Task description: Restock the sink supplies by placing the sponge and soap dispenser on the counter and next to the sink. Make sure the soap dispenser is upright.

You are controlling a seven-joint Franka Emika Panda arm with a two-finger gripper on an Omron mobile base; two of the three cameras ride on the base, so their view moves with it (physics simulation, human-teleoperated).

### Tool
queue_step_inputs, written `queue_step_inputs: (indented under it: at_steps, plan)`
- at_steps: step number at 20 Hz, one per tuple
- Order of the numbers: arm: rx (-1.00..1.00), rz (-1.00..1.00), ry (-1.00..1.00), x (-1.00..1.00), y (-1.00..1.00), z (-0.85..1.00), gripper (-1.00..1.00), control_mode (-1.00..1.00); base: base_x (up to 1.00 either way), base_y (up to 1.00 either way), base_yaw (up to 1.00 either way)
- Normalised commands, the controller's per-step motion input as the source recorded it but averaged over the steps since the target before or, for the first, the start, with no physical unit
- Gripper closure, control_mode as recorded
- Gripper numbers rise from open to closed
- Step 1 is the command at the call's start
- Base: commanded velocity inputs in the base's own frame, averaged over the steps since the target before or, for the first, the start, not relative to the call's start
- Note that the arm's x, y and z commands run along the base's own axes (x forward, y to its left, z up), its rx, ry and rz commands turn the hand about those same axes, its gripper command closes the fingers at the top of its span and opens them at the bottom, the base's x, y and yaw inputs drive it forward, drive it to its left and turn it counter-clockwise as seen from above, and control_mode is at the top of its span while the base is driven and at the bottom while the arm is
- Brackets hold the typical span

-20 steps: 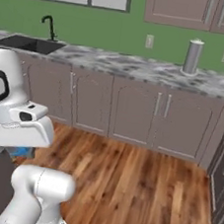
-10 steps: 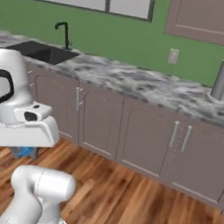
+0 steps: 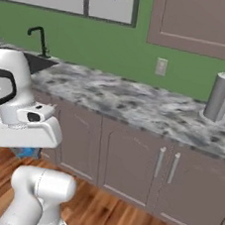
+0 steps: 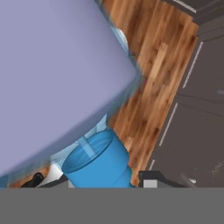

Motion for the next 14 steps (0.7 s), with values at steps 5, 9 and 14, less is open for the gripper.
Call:
queue_step_inputs:
  at_steps: [5,9,14]
  plan:
    - [0.0,0.0,0.0,0.0,0.0,0.0,1.0,1.0,1.0,0.25,-0.15]
    - [0.0,0.0,0.0,0.0,0.0,0.0,1.0,1.0,1.0,0.53,-0.19]
    - [0.0,0.0,0.0,0.0,0.0,0.0,1.0,1.0,0.66,0.98,-0.18]
